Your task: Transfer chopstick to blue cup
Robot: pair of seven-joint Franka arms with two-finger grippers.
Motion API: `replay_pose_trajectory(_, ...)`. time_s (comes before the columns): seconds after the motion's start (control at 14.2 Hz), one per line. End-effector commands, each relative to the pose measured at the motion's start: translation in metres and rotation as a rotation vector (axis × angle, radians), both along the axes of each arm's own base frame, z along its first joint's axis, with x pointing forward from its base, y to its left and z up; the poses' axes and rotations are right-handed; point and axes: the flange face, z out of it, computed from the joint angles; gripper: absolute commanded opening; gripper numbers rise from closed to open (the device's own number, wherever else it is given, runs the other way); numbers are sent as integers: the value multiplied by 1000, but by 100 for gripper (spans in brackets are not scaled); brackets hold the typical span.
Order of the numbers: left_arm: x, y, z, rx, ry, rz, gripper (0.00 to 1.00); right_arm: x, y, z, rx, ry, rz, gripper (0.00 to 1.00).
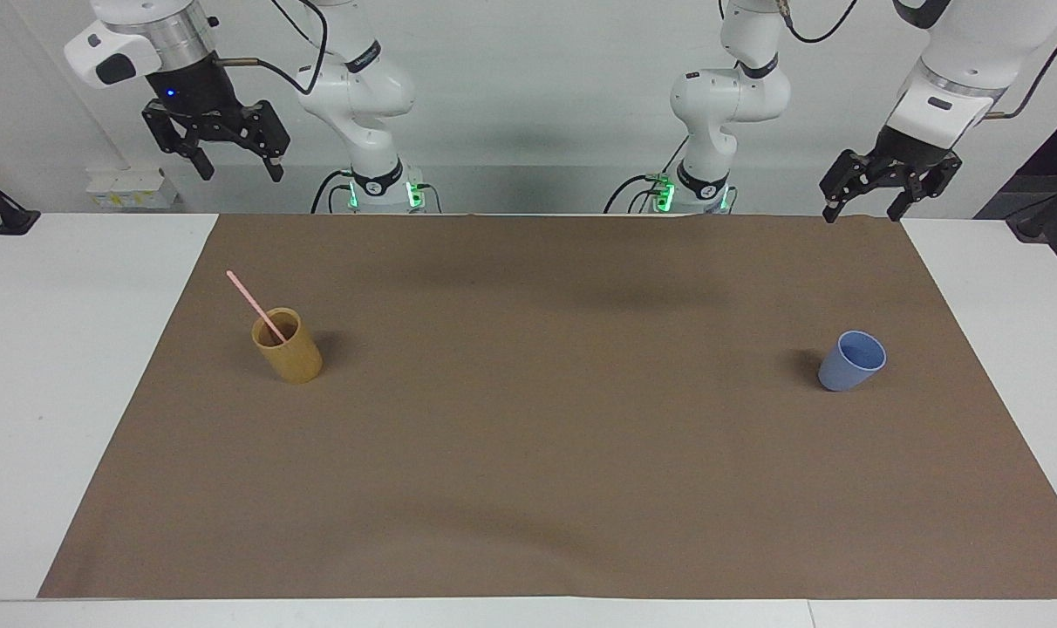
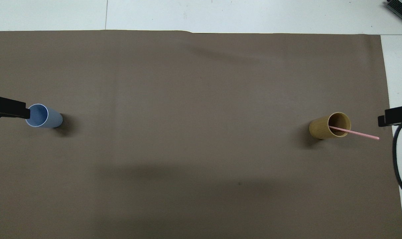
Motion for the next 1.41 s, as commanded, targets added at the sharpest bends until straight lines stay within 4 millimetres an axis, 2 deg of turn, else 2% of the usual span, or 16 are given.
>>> replay_pose_trajectory(0.0, -2, 1, 6, 22, -3, 8, 100, -3, -2, 3, 20, 4, -19, 100)
replay_pose_trajectory(1.12, -3, 3, 1, 23, 5, 0, 100, -3, -2, 3, 20, 4, -19, 100)
replay_pose_trajectory(1.34, -7, 22, -5, 24, 2, -1, 100, -3, -2, 3, 20, 4, -19, 100)
